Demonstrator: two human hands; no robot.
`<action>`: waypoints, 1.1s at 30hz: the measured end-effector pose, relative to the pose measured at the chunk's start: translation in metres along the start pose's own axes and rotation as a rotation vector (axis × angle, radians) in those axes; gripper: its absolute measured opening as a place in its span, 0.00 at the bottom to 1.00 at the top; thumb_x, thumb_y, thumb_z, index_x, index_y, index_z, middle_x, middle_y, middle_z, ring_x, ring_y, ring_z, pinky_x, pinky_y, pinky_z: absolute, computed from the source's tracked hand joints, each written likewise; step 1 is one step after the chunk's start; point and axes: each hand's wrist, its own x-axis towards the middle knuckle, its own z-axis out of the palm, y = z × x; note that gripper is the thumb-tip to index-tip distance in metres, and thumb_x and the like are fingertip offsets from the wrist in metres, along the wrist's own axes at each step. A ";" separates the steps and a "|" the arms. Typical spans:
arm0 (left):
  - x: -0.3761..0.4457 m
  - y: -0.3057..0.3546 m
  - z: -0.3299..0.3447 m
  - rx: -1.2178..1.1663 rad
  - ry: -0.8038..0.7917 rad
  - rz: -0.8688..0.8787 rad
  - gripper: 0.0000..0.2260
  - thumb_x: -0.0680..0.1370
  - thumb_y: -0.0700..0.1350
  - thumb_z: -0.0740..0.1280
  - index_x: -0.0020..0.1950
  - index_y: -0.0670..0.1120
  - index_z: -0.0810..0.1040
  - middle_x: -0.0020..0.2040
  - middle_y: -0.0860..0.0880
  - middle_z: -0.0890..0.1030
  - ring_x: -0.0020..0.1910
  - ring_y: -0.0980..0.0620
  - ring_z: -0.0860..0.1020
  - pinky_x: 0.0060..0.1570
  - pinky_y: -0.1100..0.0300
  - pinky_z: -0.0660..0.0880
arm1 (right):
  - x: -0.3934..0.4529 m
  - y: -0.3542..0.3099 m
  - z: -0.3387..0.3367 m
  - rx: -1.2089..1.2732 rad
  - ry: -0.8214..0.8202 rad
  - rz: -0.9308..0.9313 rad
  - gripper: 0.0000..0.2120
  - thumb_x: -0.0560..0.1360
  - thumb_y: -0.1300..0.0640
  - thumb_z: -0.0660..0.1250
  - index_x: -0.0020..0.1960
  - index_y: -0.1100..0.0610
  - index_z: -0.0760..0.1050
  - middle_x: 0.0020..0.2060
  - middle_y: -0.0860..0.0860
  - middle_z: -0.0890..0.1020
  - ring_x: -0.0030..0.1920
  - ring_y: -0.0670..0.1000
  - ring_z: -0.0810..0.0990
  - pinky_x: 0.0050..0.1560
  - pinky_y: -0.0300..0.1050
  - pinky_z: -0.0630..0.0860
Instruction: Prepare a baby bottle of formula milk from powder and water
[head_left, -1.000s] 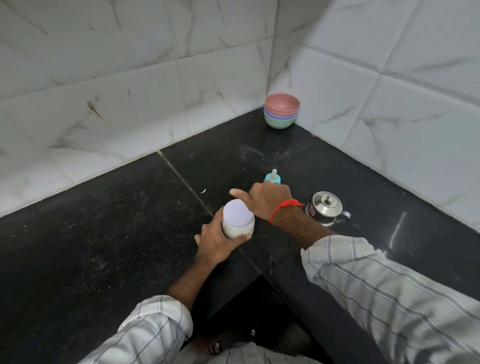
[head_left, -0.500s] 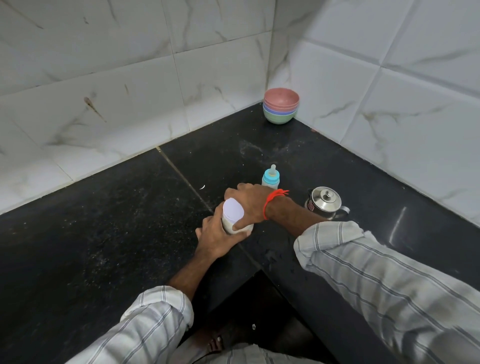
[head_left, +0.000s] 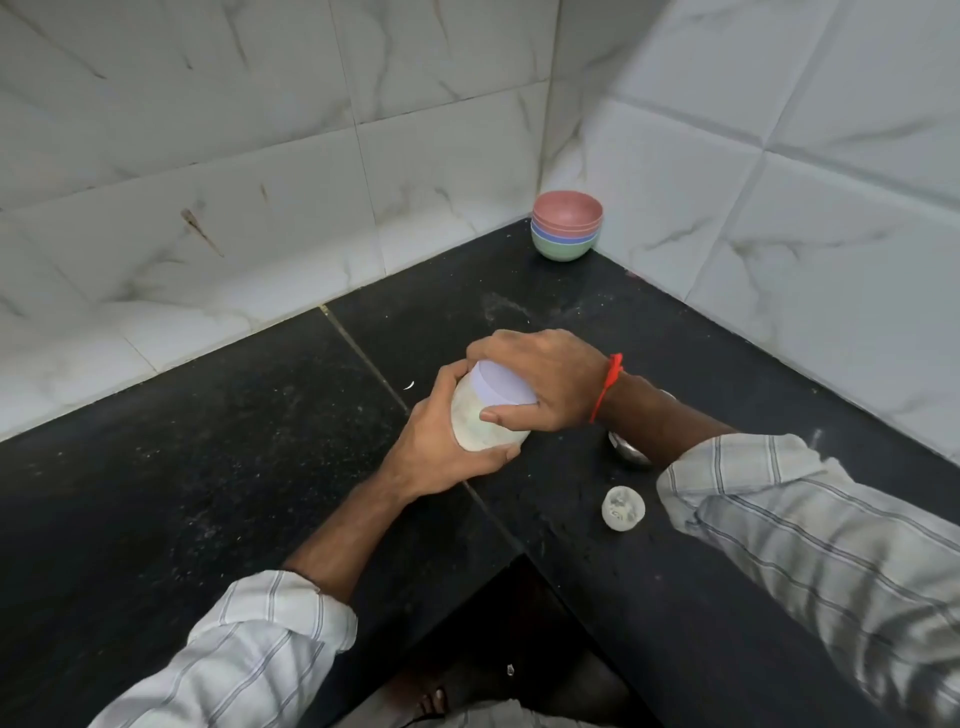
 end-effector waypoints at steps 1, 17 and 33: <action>0.000 0.004 0.000 0.016 0.009 0.000 0.47 0.60 0.59 0.81 0.74 0.59 0.61 0.61 0.61 0.76 0.59 0.61 0.78 0.49 0.68 0.77 | -0.002 0.002 0.001 -0.028 0.032 -0.013 0.32 0.75 0.32 0.61 0.69 0.53 0.70 0.58 0.51 0.82 0.51 0.57 0.83 0.47 0.53 0.81; 0.015 -0.015 0.029 0.171 0.092 -0.114 0.43 0.60 0.67 0.79 0.71 0.59 0.66 0.66 0.59 0.74 0.66 0.56 0.73 0.64 0.51 0.74 | -0.005 -0.016 0.051 -0.042 -0.064 0.607 0.29 0.74 0.26 0.57 0.69 0.40 0.67 0.57 0.51 0.78 0.55 0.59 0.80 0.51 0.54 0.74; 0.046 -0.058 0.062 0.205 0.201 -0.355 0.48 0.62 0.63 0.80 0.76 0.56 0.60 0.74 0.53 0.70 0.74 0.45 0.65 0.74 0.42 0.61 | -0.072 -0.009 0.083 0.346 0.115 0.745 0.16 0.81 0.49 0.65 0.69 0.44 0.73 0.51 0.45 0.83 0.54 0.47 0.80 0.57 0.57 0.80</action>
